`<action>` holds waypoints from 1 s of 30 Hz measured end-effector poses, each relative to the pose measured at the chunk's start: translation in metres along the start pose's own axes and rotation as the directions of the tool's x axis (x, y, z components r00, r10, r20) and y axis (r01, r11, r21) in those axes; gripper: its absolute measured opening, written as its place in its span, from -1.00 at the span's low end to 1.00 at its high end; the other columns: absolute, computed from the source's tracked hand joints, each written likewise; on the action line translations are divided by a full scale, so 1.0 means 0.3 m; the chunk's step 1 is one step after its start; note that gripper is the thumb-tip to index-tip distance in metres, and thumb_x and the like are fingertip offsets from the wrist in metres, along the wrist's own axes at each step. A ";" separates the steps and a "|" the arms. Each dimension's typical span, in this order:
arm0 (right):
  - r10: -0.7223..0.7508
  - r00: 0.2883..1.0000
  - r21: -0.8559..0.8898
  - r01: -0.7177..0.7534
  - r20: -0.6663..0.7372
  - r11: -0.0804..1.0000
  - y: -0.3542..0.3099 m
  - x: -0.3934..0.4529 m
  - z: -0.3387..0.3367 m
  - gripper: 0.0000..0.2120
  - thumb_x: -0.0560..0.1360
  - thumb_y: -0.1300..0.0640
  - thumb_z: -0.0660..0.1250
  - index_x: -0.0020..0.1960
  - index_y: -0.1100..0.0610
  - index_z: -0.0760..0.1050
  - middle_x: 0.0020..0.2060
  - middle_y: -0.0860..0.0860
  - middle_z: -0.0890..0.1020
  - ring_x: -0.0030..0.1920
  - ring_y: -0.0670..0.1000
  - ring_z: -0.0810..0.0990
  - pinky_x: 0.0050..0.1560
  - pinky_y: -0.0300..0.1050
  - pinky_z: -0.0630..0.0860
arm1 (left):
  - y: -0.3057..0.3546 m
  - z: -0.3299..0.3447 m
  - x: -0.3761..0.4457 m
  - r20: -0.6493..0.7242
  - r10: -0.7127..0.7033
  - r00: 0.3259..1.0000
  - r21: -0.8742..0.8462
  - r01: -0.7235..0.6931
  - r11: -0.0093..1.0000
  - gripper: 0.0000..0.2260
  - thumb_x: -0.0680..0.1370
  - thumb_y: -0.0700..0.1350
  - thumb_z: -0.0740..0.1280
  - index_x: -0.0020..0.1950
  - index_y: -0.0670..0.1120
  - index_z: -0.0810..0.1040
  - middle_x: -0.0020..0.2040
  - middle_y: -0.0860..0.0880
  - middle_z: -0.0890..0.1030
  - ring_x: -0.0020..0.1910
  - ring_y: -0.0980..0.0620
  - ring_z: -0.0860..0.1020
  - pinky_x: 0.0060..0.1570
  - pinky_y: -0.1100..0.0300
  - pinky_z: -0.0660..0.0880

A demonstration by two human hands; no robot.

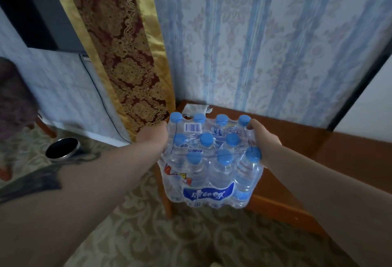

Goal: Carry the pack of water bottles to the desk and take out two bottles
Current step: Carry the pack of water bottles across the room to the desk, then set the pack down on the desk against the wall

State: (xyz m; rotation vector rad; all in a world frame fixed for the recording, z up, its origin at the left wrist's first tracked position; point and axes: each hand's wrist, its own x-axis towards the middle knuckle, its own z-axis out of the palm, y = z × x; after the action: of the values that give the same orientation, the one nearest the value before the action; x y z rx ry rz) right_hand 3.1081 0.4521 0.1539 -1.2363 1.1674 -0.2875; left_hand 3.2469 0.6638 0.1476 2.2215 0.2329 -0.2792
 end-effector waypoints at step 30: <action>0.094 0.946 0.076 -0.074 -0.310 0.994 -0.367 0.636 0.557 -0.55 0.18 -0.17 0.44 -0.22 0.20 0.51 -0.20 0.13 0.64 -0.19 0.14 0.64 -0.07 0.02 0.60 | 0.462 0.304 1.022 0.213 0.021 0.977 0.027 -0.027 0.999 -0.53 0.49 0.16 0.23 0.11 -0.22 0.55 -0.19 -0.10 0.54 -0.38 -0.03 0.47 -0.44 0.16 0.33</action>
State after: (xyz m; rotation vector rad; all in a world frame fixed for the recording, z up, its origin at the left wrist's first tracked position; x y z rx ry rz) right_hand 3.3702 0.3694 0.1247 -1.1069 1.4691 -0.4668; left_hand 3.5662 0.5286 0.1102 2.2020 0.0858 -0.5068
